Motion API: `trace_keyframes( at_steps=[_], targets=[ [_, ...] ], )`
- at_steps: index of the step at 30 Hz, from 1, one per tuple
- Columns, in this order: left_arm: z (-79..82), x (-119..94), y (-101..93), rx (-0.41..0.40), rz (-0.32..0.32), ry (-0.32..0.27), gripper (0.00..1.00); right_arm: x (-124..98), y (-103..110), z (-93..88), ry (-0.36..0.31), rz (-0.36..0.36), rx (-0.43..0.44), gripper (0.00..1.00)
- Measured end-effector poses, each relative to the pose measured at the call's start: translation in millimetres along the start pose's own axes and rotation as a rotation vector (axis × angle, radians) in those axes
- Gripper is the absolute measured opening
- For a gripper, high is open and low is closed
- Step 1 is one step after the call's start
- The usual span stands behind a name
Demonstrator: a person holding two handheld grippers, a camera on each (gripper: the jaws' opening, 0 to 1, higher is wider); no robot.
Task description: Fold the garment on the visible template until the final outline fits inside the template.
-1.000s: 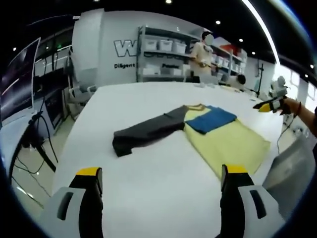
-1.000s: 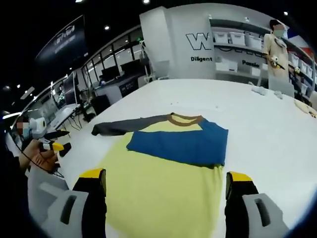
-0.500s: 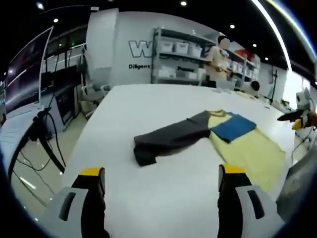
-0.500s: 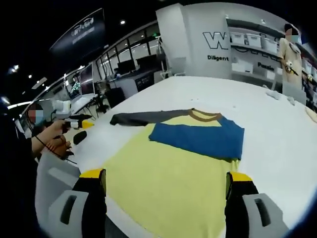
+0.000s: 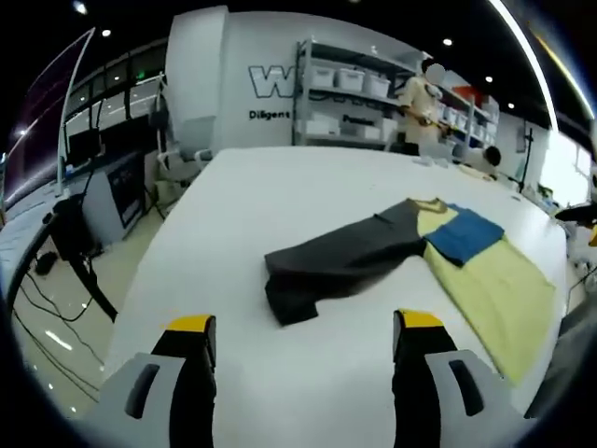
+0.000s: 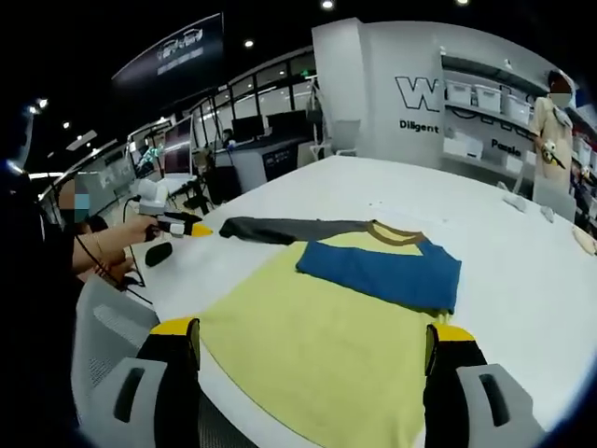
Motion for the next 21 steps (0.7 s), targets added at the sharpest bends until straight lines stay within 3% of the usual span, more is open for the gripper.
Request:
trace_keyframes(
  at_steps=[4, 7, 13, 18, 21],
  targets=[
    [-0.8, 11.3, 2.4, -0.024, 0.004, 0.005, 0.63, -1.4, -3.0, -5.5, 0.006, -0.002, 0.021, 0.99],
    [0.6, 16.2, 3.9, 0.052, 0.030, -0.001, 0.49, -2.3, -4.7, -11.4, 0.036, -0.006, 0.023, 0.98],
    [-3.4, 27.6, 7.1, 0.018, 0.041, 0.010, 0.43, -3.6, -8.5, -15.7, 0.045, -0.015, 0.035, 0.96],
    [-5.5, 33.2, 9.9, 0.006, 0.047, -0.005, 0.26, -5.4, -10.6, -17.0, 0.050, -0.026, 0.040, 0.94],
    [-7.5, 37.4, 10.1, 0.005, 0.058, -0.007, 0.22, -6.9, -11.2, -18.7, 0.057, -0.030, 0.040, 0.92]
  ],
)
Point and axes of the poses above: the point that each gripper's makers call its tool centre point, and the gripper's own axes: x roughly forward along the fingers, y roughly to its left, z roughly out of its top, the point moved 5 cm from there along -x, roughly backward along the fingers, and after that the axes turned 6 degrees about -x, right-handed, at the moved point
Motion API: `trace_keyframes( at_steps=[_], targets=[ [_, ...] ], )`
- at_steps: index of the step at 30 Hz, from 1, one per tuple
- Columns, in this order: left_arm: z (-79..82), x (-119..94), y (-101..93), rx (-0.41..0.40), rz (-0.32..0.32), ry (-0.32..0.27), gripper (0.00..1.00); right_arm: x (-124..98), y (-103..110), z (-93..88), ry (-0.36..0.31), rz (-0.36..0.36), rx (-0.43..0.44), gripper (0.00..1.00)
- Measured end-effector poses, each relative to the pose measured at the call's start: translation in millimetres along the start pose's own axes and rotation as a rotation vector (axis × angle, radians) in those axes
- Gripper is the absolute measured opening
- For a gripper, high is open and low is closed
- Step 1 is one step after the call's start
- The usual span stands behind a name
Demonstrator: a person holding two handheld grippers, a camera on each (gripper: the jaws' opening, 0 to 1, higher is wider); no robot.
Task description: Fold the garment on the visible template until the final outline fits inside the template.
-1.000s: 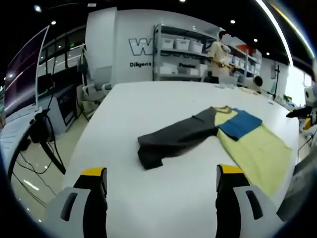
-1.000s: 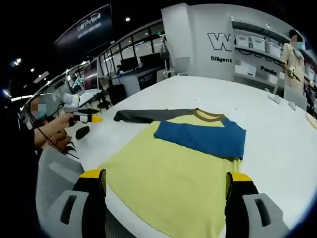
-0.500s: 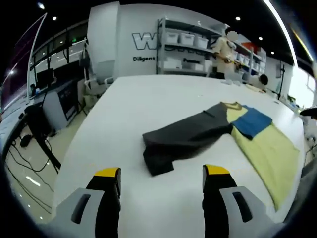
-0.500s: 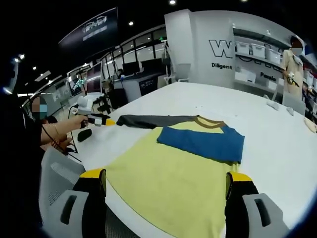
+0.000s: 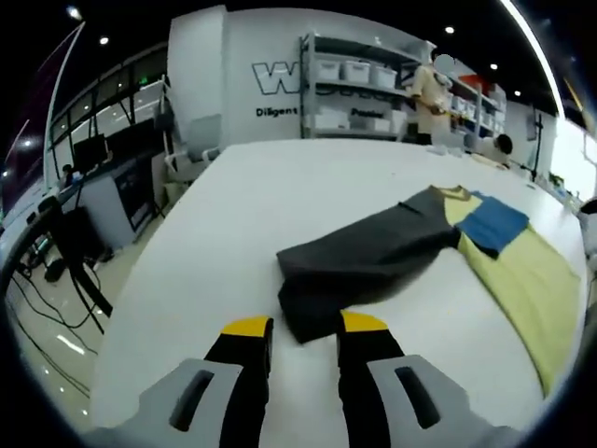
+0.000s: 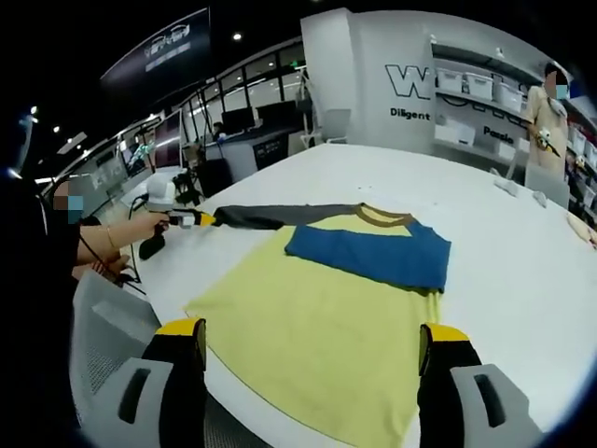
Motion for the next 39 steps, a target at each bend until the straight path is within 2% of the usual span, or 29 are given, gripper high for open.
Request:
trace_keyframes(
  at_steps=[11, 19, 24, 32, 35, 39],
  targets=[
    [-8.0, 6.5, -1.0, -0.036, 0.012, 0.009, 0.00, -2.1, -3.5, -3.8, 0.004, -0.025, 0.015, 0.89],
    [7.1, -5.0, 7.5, -0.035, 0.031, -0.051, 0.00, -2.3, -2.5, -3.4, 0.005, -0.023, 0.014, 0.87],
    [14.6, -10.8, 9.8, 0.001, 0.038, -0.055, 0.00, 0.2, -0.1, -4.2, 0.016, -0.014, 0.001, 0.87],
    [26.7, -8.3, -0.7, 0.054, 0.039, -0.040, 0.00, 1.1, 0.6, -4.3, 0.020, -0.008, 0.001, 0.86],
    [30.4, -5.4, -5.1, 0.119, 0.057, -0.011, 0.00, 0.8, 0.4, -5.2, 0.025, -0.008, 0.000, 0.86],
    [38.6, -0.7, -17.2, 0.120, 0.027, -0.027, 0.00, 1.2, 0.5, -6.7, 0.030, -0.007, -0.002, 0.86]
  ],
)
Point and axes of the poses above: the point that each gripper's makers call its tool centre point, and the gripper's own axes: x roughly forward along the fingers, y roughly to its left, z roughly out of its top, the point moved 5 cm from there along -x, roughly backward along the fingers, and after that the axes turned 6 degrees about -x, right-handed, at the moved point
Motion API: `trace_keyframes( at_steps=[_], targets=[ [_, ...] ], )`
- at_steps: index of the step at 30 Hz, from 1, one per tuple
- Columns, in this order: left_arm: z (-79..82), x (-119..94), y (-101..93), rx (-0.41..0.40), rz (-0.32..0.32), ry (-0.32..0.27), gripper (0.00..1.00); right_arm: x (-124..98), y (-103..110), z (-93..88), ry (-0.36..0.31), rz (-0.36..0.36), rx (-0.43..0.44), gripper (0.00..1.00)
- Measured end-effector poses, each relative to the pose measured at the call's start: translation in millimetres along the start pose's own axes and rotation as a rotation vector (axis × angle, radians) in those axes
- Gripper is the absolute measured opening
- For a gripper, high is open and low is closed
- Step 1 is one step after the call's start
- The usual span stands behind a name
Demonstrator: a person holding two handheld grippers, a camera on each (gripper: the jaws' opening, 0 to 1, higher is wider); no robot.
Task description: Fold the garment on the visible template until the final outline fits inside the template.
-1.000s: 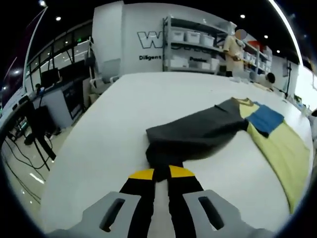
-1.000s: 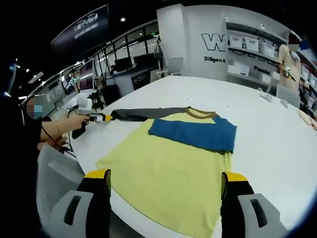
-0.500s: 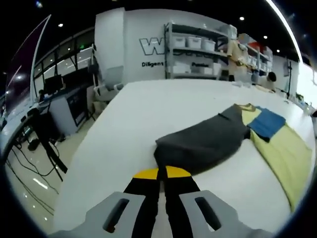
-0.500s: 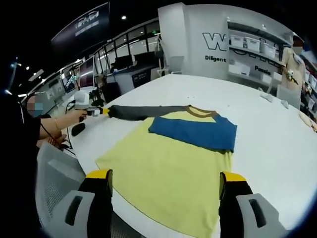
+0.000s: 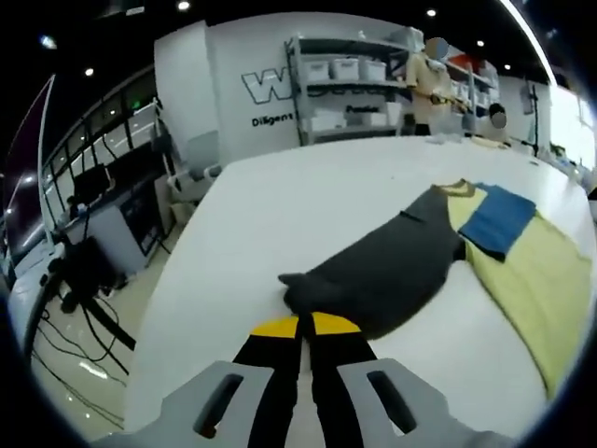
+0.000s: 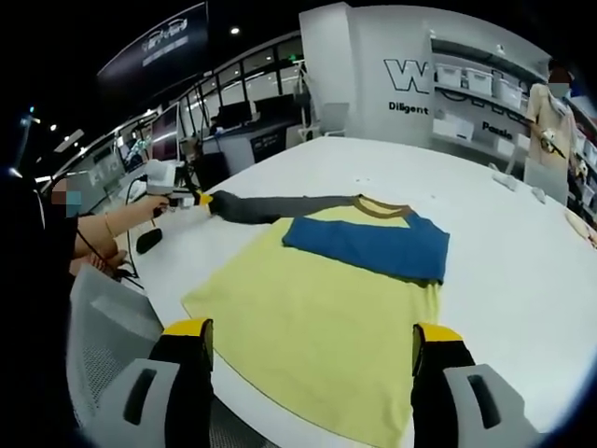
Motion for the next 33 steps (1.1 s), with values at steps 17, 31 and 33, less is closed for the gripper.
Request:
trace_keyframes(
  at_steps=[17, 31, 33],
  targets=[
    [7.0, 30.1, -53.3, 0.033, -0.117, 0.006, 0.00, -3.7, -0.7, -3.6, 0.006, 0.004, 0.001, 0.87],
    [-8.0, 52.7, -67.3, 0.017, -0.148, 0.047, 0.00, -9.7, -1.7, -9.5, 0.013, -0.003, 0.017, 0.88],
    [-10.9, 55.1, -67.9, 0.008, -0.155, 0.057, 0.00, -9.8, -1.7, -10.4, 0.013, -0.005, 0.020, 0.89]
  ],
)
Point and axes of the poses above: the point that each gripper's makers call its tool centre point, and the gripper's own axes: x roughly forward along the fingers, y roughly to its left, z roughly out of its top, the point moved 5 cm from there along -x, roughly backward along the fingers, and after that the axes turned 6 degrees about -x, right-handed, at the moved point
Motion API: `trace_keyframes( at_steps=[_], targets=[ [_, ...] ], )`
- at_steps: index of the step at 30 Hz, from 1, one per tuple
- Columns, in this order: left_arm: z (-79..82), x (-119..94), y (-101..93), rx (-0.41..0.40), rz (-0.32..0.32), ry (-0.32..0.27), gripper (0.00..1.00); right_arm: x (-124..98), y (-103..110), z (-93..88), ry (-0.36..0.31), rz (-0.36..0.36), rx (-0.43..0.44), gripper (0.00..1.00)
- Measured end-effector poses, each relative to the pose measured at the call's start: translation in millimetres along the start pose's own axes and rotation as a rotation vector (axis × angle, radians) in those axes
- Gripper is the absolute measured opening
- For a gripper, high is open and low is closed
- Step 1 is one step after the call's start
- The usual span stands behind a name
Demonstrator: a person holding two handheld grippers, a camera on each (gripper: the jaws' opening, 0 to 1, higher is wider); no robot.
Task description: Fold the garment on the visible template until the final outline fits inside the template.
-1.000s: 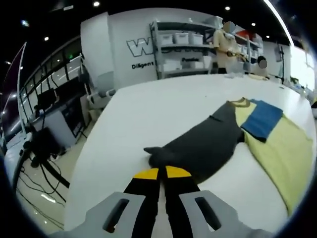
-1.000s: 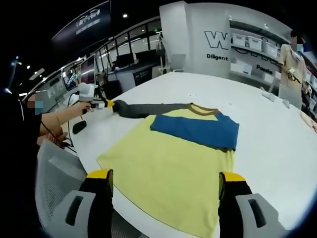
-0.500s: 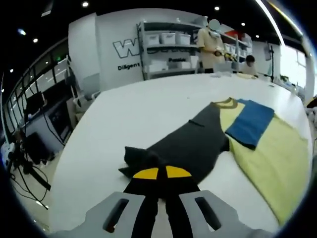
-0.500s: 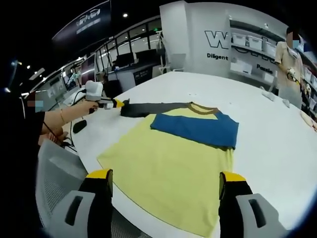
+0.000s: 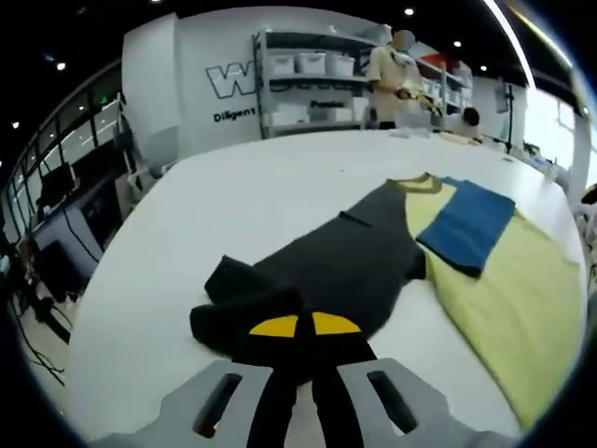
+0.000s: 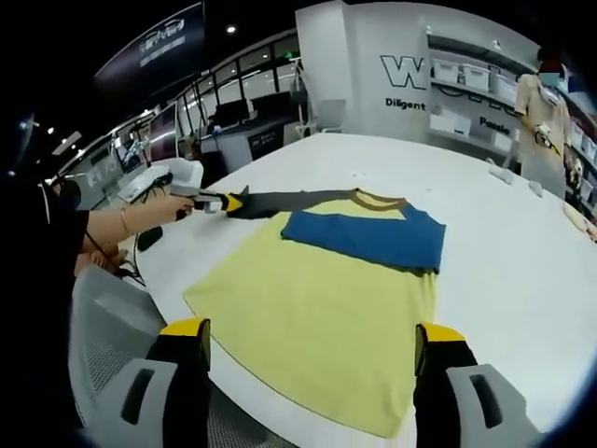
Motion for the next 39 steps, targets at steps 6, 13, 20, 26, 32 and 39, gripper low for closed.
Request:
trace_keyframes(
  at_steps=[6, 13, 20, 26, 32, 39],
  targets=[
    [-2.0, 1.9, -1.5, 0.006, -0.018, 0.008, 0.04, -0.3, 1.5, -1.3, -0.003, 0.004, 0.006, 0.89],
    [5.5, -4.5, 1.6, 0.066, 0.010, -0.038, 0.45, 1.5, 1.8, -0.9, 0.000, 0.004, 0.004, 0.89],
    [6.5, -15.3, 12.7, 0.053, 0.022, -0.057, 0.52, 3.9, 2.6, 0.1, -0.002, 0.008, 0.004, 0.89],
    [0.9, -23.1, 19.0, 0.002, 0.030, -0.058, 0.51, 7.0, 5.2, 0.3, 0.001, 0.018, 0.003, 0.89],
    [-8.4, -27.6, 18.0, -0.054, 0.018, -0.042, 0.44, 8.8, 6.4, 0.3, 0.005, 0.020, 0.000, 0.89],
    [-16.5, -30.2, 13.2, -0.137, 0.003, -0.037, 0.38, 8.8, 8.0, 0.8, 0.005, 0.023, 0.000, 0.89]
  ],
)
Point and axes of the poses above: the point that each gripper's makers call its tool centre point, and the gripper's own axes: x roughly forward along the fingers, y roughly to its left, z roughly out of its top, the point moved 5 cm from there along -x, roughly backward along the fingers, and after that the axes turned 6 degrees about -x, right-handed, at the moved point
